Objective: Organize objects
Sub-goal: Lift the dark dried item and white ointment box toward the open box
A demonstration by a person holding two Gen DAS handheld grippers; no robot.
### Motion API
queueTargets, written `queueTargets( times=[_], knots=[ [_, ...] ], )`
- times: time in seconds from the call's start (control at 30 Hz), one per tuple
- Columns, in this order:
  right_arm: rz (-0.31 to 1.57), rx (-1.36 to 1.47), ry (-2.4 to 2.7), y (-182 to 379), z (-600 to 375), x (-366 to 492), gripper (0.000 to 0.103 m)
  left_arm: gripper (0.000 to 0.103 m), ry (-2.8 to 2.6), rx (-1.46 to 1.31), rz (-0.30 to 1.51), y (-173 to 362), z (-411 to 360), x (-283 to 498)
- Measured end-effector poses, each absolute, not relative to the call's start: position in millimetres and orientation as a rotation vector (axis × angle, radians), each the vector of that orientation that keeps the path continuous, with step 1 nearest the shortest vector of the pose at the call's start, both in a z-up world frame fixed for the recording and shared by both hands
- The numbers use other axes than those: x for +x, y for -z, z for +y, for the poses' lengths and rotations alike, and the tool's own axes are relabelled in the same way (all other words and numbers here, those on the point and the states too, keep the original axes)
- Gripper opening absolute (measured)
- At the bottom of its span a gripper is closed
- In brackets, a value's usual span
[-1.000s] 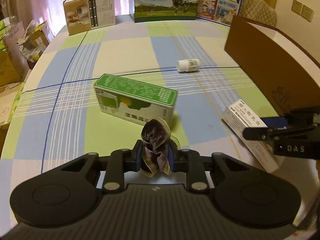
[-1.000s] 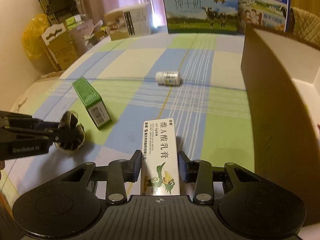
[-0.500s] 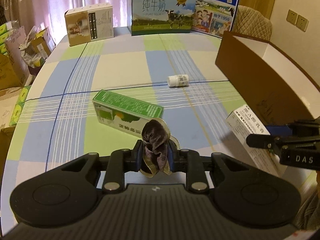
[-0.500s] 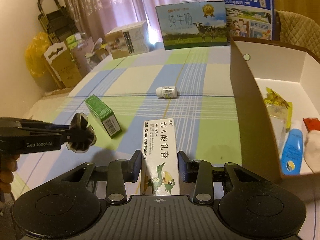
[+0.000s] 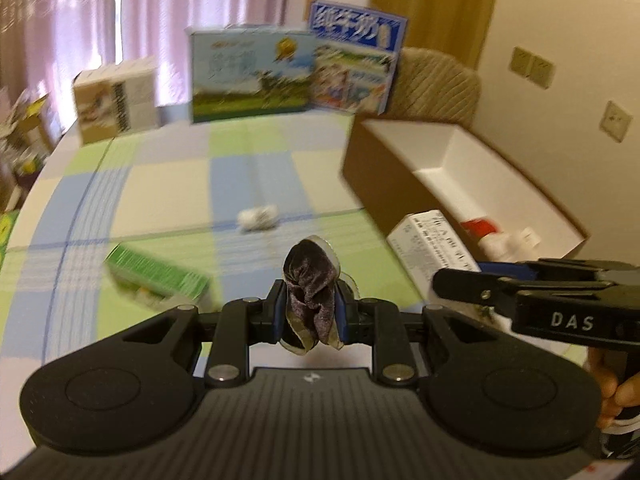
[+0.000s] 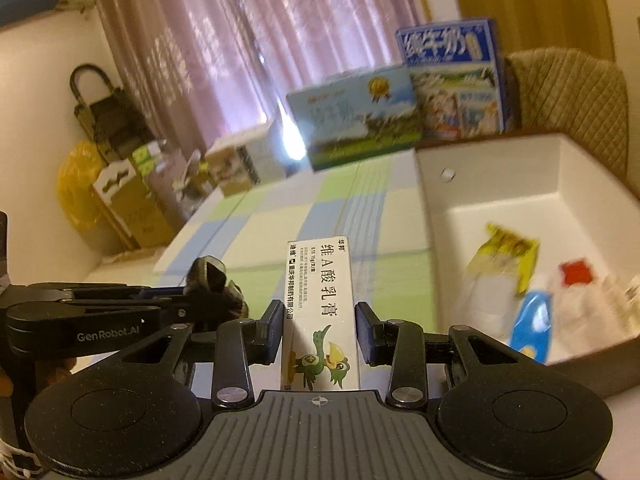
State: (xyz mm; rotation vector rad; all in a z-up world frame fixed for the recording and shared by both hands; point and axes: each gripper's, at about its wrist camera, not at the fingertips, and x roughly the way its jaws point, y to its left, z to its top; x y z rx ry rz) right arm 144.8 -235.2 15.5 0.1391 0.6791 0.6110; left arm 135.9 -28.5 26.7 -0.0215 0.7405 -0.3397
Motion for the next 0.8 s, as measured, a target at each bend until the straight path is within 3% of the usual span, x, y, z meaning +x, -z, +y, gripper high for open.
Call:
queueTargets(
  times=[0.37, 0.8],
  knots=[
    [0.597, 0.135, -0.484, -60.3, -319.4, 186.8, 0.035, 0.020, 0.506, 0.030, 0.672, -58.6, -124.8, 174.0],
    [0.700, 0.144, -0.390, -35.9, -369.6, 275.5, 0.035, 0.020, 0.522, 0.134, 0.702, -50.9, -224.5, 251.6]
  ],
)
